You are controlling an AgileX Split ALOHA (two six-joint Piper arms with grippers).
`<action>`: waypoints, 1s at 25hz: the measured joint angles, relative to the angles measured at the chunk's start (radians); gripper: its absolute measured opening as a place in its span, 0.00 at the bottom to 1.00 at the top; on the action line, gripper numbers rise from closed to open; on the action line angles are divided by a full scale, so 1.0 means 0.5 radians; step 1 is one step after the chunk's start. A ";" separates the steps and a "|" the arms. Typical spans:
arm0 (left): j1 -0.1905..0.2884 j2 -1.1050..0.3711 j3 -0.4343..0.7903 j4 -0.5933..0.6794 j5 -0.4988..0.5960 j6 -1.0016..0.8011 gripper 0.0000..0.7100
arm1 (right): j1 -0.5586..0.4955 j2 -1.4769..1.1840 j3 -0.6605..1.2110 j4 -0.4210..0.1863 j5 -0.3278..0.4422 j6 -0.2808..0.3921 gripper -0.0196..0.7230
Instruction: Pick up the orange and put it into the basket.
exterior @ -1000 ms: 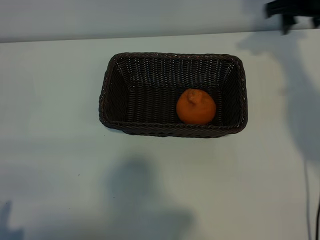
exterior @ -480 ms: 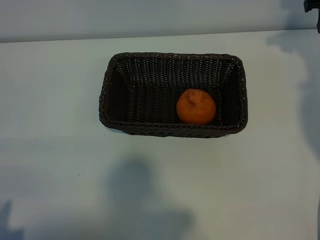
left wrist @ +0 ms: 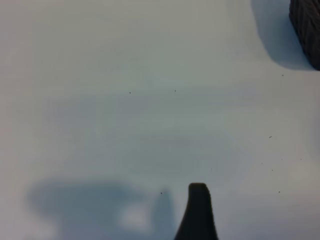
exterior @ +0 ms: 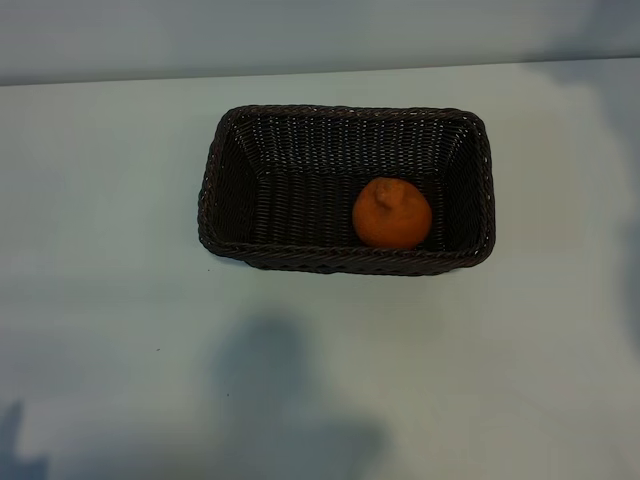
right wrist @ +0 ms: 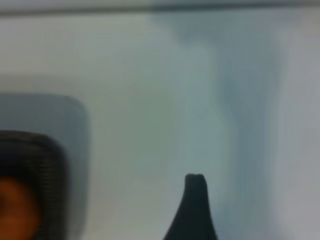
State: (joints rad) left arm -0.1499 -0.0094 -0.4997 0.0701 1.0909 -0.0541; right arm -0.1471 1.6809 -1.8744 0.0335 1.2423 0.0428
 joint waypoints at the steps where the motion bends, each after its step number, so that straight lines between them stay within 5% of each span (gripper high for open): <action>1: 0.000 0.000 0.000 0.000 0.000 0.000 0.83 | 0.000 -0.091 0.000 0.019 0.007 0.000 0.81; 15: 0.000 0.000 0.000 0.000 0.000 0.000 0.83 | 0.000 -1.604 0.071 -0.067 -0.023 -0.015 0.81; 25: 0.000 0.000 0.000 0.000 0.000 0.000 0.83 | 0.000 -2.460 0.940 -0.139 -0.032 -0.015 0.81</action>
State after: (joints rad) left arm -0.1499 -0.0094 -0.4997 0.0701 1.0909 -0.0541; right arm -0.1471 0.4507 -1.4043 -0.0359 1.2264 0.0354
